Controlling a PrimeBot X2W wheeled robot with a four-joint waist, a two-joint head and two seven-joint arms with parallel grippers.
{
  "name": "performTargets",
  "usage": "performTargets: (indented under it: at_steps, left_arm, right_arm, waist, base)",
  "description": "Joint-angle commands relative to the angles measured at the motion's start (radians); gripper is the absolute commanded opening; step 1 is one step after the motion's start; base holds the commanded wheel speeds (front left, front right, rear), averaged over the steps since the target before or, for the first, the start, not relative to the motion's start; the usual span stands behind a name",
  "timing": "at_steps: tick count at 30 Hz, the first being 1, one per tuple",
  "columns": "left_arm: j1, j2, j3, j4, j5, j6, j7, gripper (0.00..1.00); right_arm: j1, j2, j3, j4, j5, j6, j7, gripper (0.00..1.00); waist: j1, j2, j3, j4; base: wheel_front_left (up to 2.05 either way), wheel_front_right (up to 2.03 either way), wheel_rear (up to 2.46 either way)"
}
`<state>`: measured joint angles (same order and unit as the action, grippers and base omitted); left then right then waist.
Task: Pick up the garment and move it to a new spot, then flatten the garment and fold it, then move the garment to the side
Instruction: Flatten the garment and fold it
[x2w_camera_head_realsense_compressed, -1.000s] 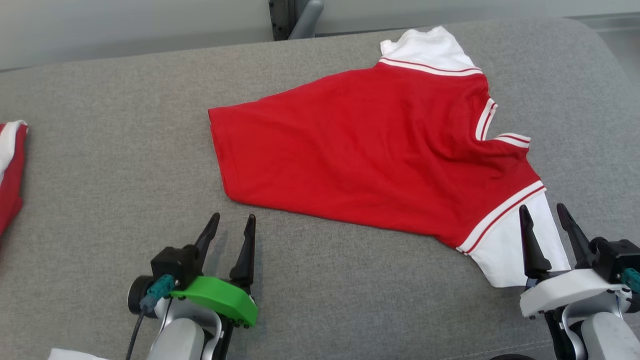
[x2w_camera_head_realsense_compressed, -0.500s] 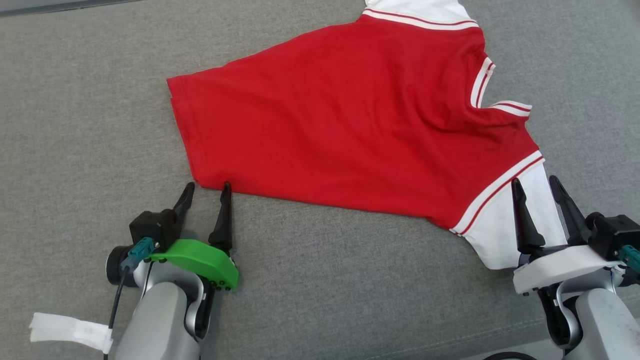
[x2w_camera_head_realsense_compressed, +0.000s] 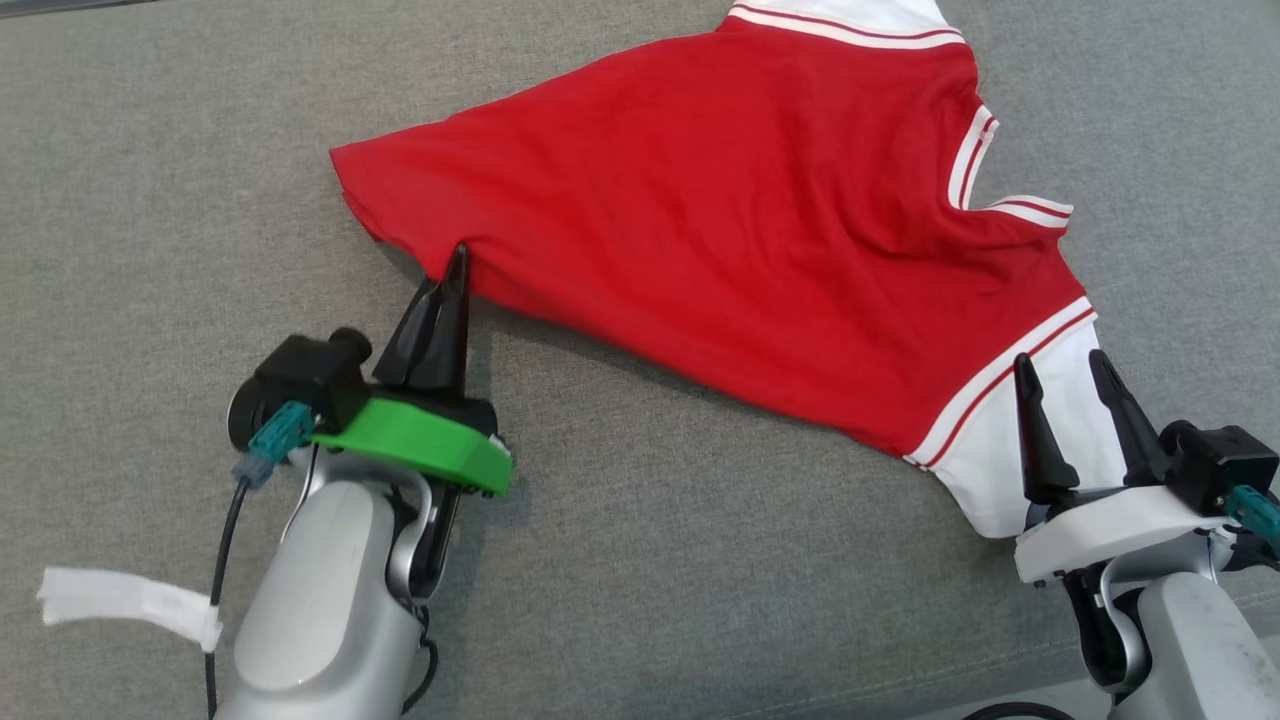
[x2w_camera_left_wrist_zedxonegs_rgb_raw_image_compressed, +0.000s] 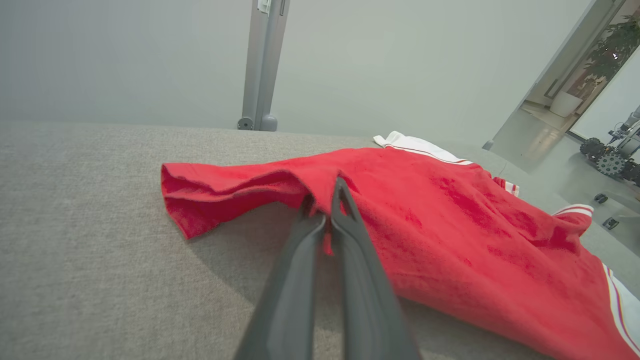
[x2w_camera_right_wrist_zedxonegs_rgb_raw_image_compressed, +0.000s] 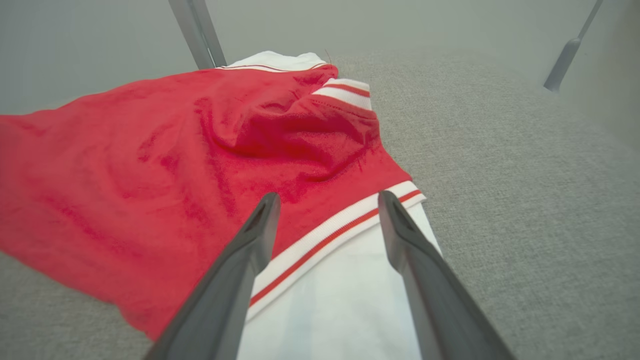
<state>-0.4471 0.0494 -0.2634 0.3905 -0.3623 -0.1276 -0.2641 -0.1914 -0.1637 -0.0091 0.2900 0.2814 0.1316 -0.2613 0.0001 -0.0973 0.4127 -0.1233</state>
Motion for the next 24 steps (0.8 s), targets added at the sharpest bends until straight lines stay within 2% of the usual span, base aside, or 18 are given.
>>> performTargets:
  at_steps: [1, 7, 15, 19, 20, 21, 22, 23, 24]
  left_arm:
    - [-0.046, 0.002, -0.023, -0.003, 0.012, -0.005, 0.0, 0.0]
    - [-0.201, 0.003, -0.121, 0.076, 0.055, -0.005, 0.0, 0.0]
    - [-0.463, 0.002, -0.267, 0.351, 0.069, -0.003, 0.0, 0.0]
    - [-0.555, 0.004, -0.318, 0.455, 0.046, 0.019, 0.0, 0.0]
    - [-0.574, 0.003, -0.334, 0.474, 0.044, 0.023, 0.0, 0.14]
    - [-0.588, 0.003, -0.344, 0.488, 0.034, 0.027, 0.0, 0.36]
    - [-0.6, 0.003, -0.357, 0.504, 0.025, 0.029, 0.0, 0.75]
    - [-0.608, 0.003, -0.374, 0.523, 0.01, 0.03, 0.0, 1.0]
    - [-0.613, 0.004, -0.389, 0.548, -0.003, 0.032, 0.004, 1.0]
  right_arm:
    - [-0.007, 0.006, 0.005, 0.009, 0.005, -0.002, -0.002, 1.0]
    - [-0.023, 0.022, 0.038, 0.027, 0.011, -0.002, -0.002, 1.0]
    - [-0.043, 0.049, 0.076, 0.062, 0.025, -0.002, -0.002, 1.0]
    - [-0.05, 0.069, 0.097, 0.083, 0.031, -0.002, -0.002, 1.0]
    - [-0.053, 0.072, 0.102, 0.088, 0.033, -0.002, -0.002, 1.0]
    - [-0.053, 0.074, 0.106, 0.094, 0.033, -0.002, -0.002, 1.0]
    - [-0.053, 0.076, 0.109, 0.101, 0.035, -0.002, -0.001, 1.0]
    - [-0.054, 0.077, 0.111, 0.106, 0.036, -0.002, -0.002, 1.0]
    - [-0.056, 0.078, 0.114, 0.113, 0.036, -0.002, -0.001, 1.0]
  waist:
    - [-0.0001, -0.0001, 0.002, -0.004]
    - [-0.0001, -0.0001, 0.016, -0.052]
    - [-0.0001, -0.0001, 0.051, -0.176]
    - [-0.0001, -0.0001, 0.064, -0.232]
    - [-0.0001, -0.0001, 0.065, -0.242]
    - [-0.0001, -0.0001, 0.066, -0.251]
    - [-0.0001, -0.0001, 0.067, -0.256]
    - [-0.0001, -0.0001, 0.066, -0.26]
    - [-0.0001, -0.0001, 0.066, -0.263]
  base:
    - [0.0, 0.0, 0.0]
    - [0.0, 0.0, 0.0]
    - [0.0, 0.0, 0.0]
    - [0.0, 0.0, 0.0]
    - [0.0, 0.0, 0.0]
    - [0.0, 0.0, 0.0]
    - [0.0, 0.0, 0.0]
    - [0.0, 0.0, 0.0]
    - [0.0, 0.0, 0.0]
